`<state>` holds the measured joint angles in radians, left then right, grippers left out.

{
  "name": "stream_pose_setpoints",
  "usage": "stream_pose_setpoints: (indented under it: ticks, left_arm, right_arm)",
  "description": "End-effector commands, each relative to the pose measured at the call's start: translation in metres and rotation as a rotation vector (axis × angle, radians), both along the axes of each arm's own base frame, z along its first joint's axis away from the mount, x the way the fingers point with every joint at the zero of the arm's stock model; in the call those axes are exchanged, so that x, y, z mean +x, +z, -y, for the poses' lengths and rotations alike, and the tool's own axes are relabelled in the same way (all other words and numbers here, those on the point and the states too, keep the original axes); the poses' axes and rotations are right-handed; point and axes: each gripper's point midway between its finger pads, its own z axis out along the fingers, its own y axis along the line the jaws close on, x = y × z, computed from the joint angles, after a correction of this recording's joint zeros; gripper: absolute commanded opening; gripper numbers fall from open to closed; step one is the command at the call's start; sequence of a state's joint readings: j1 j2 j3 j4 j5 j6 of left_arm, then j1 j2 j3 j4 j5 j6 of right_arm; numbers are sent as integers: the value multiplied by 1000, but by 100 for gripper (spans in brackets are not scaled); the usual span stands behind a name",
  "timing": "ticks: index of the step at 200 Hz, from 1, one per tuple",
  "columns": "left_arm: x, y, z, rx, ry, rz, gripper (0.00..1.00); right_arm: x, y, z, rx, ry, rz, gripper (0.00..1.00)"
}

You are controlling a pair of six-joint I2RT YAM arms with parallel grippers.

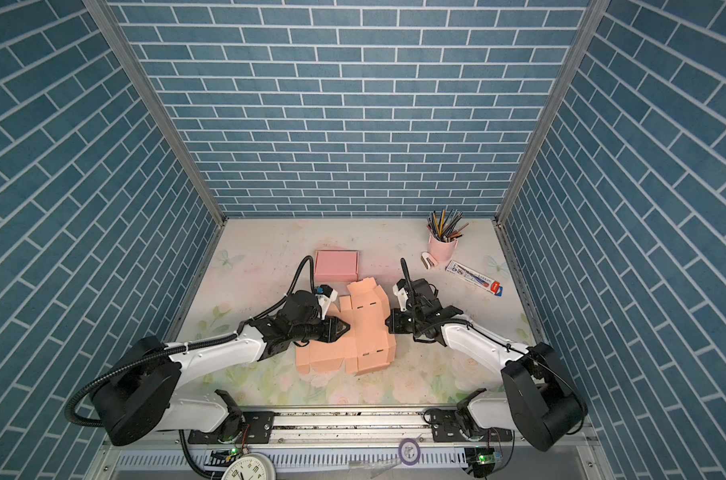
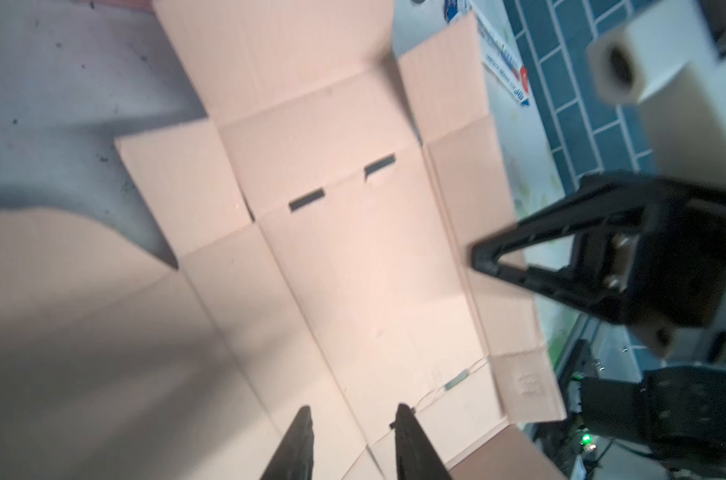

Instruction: Fold the paper box

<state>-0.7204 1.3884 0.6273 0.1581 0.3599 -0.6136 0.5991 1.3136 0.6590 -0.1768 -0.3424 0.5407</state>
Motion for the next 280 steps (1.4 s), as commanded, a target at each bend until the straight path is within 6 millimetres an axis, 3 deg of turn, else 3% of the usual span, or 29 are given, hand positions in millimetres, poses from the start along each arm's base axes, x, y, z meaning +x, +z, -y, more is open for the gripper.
stream_pose_setpoints:
  ticks: [1,67,126,200,280]
  left_arm:
    - [22,11,7,-29,11,24,22]
    - [80,15,23,-7,19,69,1]
    - [105,2,48,-24,-23,62,0]
    - [120,3,64,-33,-49,90,0]
    - [105,11,77,-44,-124,114,0]
  right_arm:
    - [-8,-6,9,-87,29,-2,0]
    - [-14,0,2,-60,53,14,0]
    - [-17,3,1,-43,53,20,0]
    - [-20,1,1,-41,56,17,0]
    - [-21,1,-1,-45,60,19,0]
